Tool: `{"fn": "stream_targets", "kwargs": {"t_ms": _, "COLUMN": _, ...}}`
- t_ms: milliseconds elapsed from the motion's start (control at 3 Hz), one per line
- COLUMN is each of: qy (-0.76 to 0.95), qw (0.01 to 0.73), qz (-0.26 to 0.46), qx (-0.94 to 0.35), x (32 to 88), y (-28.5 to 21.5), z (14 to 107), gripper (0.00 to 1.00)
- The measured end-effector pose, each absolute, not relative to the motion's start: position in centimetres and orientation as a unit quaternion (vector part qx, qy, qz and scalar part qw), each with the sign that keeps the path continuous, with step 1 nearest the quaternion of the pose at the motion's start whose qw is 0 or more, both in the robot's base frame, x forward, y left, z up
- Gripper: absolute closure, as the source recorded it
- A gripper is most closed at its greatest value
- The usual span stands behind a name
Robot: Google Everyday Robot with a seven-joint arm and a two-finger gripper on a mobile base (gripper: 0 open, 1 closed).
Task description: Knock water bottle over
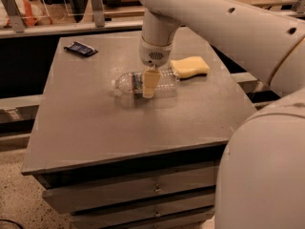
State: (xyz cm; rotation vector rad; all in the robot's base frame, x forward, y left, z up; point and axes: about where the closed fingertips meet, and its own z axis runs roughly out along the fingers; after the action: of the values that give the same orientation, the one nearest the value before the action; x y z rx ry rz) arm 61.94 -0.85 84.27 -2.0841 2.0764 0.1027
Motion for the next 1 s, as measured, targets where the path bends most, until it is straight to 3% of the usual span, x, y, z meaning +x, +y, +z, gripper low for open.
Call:
{"fn": "stream_targets", "kwargs": {"t_ms": 333, "qy": 0.705, "qw": 0.109, "qz": 0.035, "qx": -0.7, "x": 62.31, "y": -0.7, "z": 84.9, "gripper": 0.0}}
{"fn": "stream_targets", "kwargs": {"t_ms": 1000, "qy": 0.705, "qw": 0.121, "qz": 0.032, "qx": -0.698, "x": 62.86, "y": -0.44, "z": 85.86, "gripper": 0.0}}
